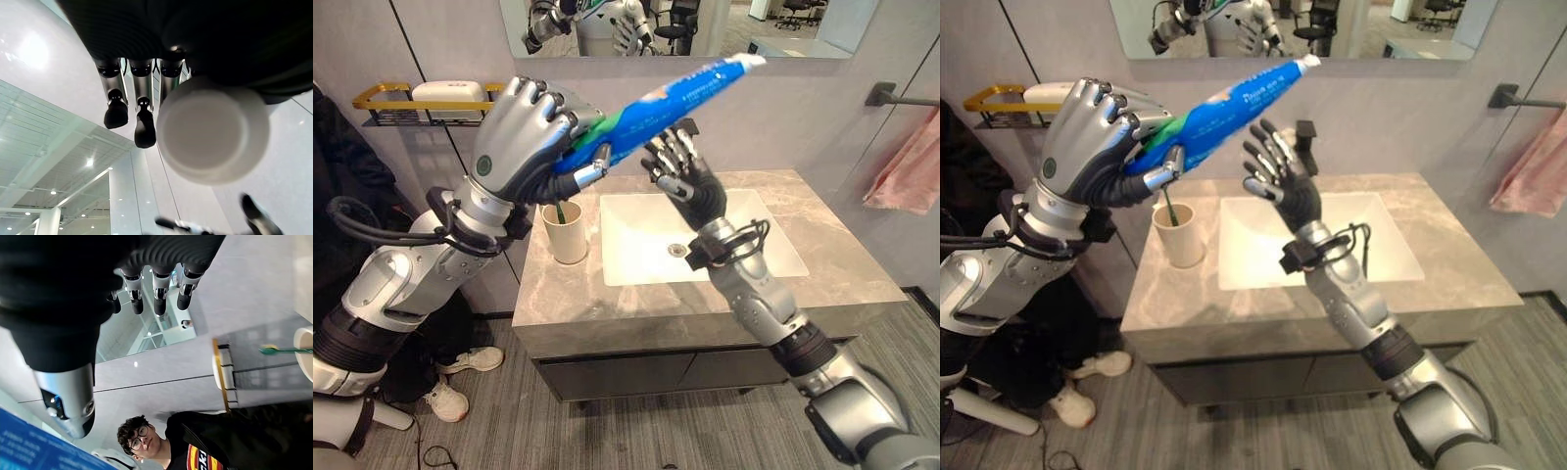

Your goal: Put brush and paste in cup on sink, flatten towel.

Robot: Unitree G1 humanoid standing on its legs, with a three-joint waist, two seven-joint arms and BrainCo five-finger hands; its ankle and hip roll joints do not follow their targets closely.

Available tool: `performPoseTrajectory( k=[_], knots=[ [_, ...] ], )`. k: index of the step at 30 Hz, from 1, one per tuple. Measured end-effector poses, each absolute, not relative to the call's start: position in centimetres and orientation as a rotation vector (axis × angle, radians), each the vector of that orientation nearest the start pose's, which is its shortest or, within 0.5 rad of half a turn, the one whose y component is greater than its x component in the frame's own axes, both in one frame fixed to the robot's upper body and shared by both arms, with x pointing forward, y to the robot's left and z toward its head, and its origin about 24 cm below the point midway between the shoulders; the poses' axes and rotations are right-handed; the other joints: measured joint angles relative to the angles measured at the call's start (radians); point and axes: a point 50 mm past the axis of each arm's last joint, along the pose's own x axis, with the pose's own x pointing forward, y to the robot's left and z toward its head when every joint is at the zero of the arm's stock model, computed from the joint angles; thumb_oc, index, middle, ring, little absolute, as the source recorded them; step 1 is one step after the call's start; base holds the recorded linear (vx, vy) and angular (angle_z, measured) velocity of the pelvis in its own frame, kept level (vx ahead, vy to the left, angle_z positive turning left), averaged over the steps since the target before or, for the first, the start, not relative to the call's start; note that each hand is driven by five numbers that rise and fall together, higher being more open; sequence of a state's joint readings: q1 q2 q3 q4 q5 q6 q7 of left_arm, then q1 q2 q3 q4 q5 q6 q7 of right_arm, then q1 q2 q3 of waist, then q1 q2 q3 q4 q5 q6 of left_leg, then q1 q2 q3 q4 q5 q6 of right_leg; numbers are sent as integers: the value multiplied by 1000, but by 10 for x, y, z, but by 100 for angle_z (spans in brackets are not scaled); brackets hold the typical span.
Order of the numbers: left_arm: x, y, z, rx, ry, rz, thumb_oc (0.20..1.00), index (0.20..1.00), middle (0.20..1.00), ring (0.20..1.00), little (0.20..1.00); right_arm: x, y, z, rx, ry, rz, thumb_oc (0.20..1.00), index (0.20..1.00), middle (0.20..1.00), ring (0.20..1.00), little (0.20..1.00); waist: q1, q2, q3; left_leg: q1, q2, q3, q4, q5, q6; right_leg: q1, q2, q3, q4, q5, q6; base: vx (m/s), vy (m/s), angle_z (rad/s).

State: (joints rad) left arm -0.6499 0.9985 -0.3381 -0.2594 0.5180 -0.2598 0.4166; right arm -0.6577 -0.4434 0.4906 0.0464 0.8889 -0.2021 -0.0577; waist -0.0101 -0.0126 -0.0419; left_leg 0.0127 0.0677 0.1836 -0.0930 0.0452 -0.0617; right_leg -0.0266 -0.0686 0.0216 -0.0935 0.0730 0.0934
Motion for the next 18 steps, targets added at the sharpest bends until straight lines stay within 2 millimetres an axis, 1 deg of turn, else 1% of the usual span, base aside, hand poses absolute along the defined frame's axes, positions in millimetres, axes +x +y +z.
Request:
performPoseTrajectory(
  k=[5, 8, 16, 18],
  knots=[
    [258, 148, 277, 1250, -1317, -50, 200, 200, 200, 200, 200, 316, -75, 198, 341, -423, 624, 1000, 1000, 1000, 1000, 1000, 1, 0, 0, 0, 1, -9, 0, -1, -2, 4, 1, -7, 0, -5, 1, 3, -9, 5],
    [257, 147, 270, 1222, -1294, -72, 200, 200, 200, 200, 200, 315, -67, 201, 356, -430, 647, 1000, 1000, 1000, 1000, 1000, 2, -1, 0, 0, 2, -9, 0, -2, -2, 4, 2, -7, 0, -6, 0, 0, 0, 0],
    [257, 146, 268, 1215, -1279, -100, 200, 200, 200, 200, 200, 315, -64, 204, 370, -430, 666, 1000, 1000, 1000, 1000, 1000, 8, -8, -2, 0, 2, -10, 0, -2, -3, 4, 2, -8, 0, -8, 0, 0, 0, 0],
    [257, 147, 268, 1195, -1271, -106, 200, 200, 200, 200, 200, 310, -62, 207, 371, -433, 701, 1000, 1000, 1000, 1000, 1000, 7, -12, -1, -1, 2, -10, 0, -3, -4, 4, 2, -8, 0, -9, -1, 0, 0, 0]
  ],
)
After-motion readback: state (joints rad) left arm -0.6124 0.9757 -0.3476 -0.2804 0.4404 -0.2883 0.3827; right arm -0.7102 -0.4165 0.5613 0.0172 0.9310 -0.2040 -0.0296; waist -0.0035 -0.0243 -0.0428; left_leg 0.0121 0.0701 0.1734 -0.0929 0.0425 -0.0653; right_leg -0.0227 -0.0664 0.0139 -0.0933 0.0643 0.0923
